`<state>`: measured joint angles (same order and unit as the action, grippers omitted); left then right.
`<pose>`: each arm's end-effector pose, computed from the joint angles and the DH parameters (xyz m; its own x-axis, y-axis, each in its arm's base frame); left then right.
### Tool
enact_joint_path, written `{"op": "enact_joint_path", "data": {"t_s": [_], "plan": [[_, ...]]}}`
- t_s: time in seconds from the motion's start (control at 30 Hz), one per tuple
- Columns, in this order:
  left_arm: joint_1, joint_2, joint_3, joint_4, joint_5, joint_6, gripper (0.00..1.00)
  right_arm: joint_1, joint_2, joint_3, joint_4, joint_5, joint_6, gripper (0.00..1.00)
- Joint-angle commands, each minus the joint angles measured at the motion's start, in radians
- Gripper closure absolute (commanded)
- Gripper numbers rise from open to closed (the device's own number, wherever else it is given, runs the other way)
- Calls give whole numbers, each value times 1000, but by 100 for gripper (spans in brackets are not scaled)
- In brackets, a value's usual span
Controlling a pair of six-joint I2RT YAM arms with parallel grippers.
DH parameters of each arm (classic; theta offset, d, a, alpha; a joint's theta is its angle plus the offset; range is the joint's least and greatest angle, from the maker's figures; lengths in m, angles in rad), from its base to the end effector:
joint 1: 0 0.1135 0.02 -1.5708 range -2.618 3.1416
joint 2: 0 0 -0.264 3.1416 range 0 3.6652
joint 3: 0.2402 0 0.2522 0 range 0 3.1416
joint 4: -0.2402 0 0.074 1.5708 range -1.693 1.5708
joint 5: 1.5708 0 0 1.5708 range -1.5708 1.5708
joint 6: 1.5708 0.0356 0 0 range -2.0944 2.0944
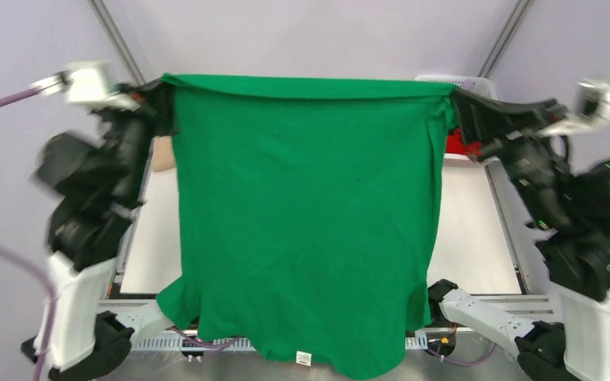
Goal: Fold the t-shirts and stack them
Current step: Flatten out the tshirt
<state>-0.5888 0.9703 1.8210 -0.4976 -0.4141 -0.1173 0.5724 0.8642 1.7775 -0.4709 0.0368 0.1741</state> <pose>0.0805 -0.0366 0.5919 0.2628 -0.3044 -0.9156 0.2268 0.9418 -0.2480 0.0426 0.0259 0.5918 0.2655 0.3770 -0.8873 -0.5679 0.8049 0.1721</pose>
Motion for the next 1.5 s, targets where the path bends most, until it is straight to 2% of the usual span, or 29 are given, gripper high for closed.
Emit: {"op": "enact_joint_path", "data": {"t_s": [0.0,0.1,0.2,0.3,0.4,0.43,0.47,0.5,0.53,0.57,0.6,0.63,0.7,0.77,0.9,1.03,1.13,1.27,1.37,1.47], "plan": [[96,198,-103,108,-250,37,100,-11,154,-100,-15,447,-68,95],[199,429,-99,77,-217,-57,100,-89,286,-164,4,486,-41,95],[224,678,-49,71,-231,-64,98,-179,412,-245,35,372,21,95],[236,968,121,-1,-188,-93,96,-258,625,-286,132,207,78,94],[242,1250,399,-152,-169,-124,76,-295,915,-202,169,86,130,91],[242,1329,489,-188,-164,-136,63,-306,976,-168,161,53,135,79],[244,1391,575,-216,-141,-145,41,-312,1085,-93,159,50,138,70],[247,1451,646,-245,-109,-158,19,-316,1132,-15,146,54,142,56],[248,1468,681,-254,-81,-166,4,-325,1209,22,125,55,149,48],[249,1463,672,-247,-61,-171,1,-327,1237,85,114,62,154,32],[250,1437,633,-228,-45,-175,1,-331,1271,105,100,65,157,24],[250,1399,573,-197,-37,-176,1,-330,1274,121,98,74,157,12],[250,1296,429,-131,-18,-188,0,-329,1239,92,108,82,153,2],[249,1194,316,-101,13,-214,1,-328,1178,19,141,76,147,1],[244,998,130,-145,110,-306,1,-309,1036,-166,206,67,141,2],[216,754,-216,-89,215,-397,0,-259,928,-315,251,106,118,5],[179,540,-562,-15,268,-483,1,-240,907,-391,240,24,110,5],[120,298,-912,52,296,-611,0,-185,916,-467,269,2,102,4],[76,177,-1106,88,337,-697,0,-171,959,-455,262,-20,118,4],[49,124,-1248,188,409,-776,0,-162,996,-446,269,-23,136,5]]}}
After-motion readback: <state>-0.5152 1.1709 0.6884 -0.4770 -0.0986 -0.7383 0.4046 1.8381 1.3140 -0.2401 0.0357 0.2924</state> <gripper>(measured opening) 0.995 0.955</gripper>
